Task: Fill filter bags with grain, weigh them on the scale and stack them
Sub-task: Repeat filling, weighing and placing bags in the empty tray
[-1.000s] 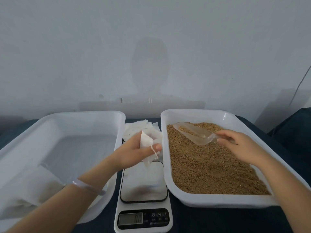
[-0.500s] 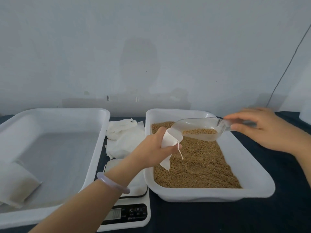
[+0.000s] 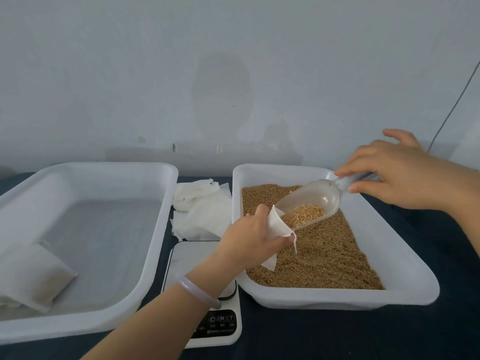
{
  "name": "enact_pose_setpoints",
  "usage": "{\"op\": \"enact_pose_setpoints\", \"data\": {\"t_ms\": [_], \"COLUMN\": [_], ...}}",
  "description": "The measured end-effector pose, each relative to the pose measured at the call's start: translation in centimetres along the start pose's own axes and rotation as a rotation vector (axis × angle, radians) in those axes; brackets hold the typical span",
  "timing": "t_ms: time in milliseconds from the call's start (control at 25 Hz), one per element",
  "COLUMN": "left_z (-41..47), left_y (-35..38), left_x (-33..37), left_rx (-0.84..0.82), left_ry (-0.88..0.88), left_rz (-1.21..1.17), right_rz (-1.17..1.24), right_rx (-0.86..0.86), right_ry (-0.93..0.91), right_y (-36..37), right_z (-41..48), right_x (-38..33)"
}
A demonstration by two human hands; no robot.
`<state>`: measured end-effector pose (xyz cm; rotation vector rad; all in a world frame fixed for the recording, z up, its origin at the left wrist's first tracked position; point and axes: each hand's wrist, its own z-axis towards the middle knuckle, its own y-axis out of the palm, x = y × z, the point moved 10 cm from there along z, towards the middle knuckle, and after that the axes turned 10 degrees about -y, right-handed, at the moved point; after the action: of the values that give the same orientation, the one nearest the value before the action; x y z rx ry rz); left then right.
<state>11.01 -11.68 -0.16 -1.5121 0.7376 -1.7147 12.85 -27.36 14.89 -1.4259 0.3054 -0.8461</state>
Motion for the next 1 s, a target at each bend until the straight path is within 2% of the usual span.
{"op": "enact_pose_setpoints", "data": {"t_ms": [240, 360, 480, 600, 720, 880, 1000], "left_z": [0.1, 0.1, 0.1, 0.0, 0.0, 0.2, 0.3], "left_y": [0.2, 0.2, -0.1, -0.6, -0.9, -0.9, -1.0], "left_x": [-0.4, -0.5, -0.7, -0.9, -1.6, -2.3, -2.5], "left_rx": [-0.012, -0.002, 0.017, 0.040, 0.050, 0.029, 0.036], "left_ry": [-0.035, -0.045, -0.056, -0.069, -0.116, -0.156, -0.169], "left_rz": [-0.027, -0.033, -0.096, -0.206, -0.349, -0.587, -0.551], "right_rz": [-0.015, -0.012, 0.108, 0.207, 0.114, 0.182, 0.352], "right_rx": [0.044, 0.118, 0.170, 0.086, -0.071, -0.085, -0.105], "right_ry": [-0.002, -0.014, 0.018, 0.197, 0.342, 0.332, 0.250], "right_y": [-0.8, -1.2, -0.7, 2.9, 9.3, 15.0, 17.3], "right_z": [0.4, 0.3, 0.0, -0.9, -1.9, -1.5, -0.5], "right_x": [-0.3, -0.3, 1.4, 5.0, 5.2, 2.1, 0.0]}}
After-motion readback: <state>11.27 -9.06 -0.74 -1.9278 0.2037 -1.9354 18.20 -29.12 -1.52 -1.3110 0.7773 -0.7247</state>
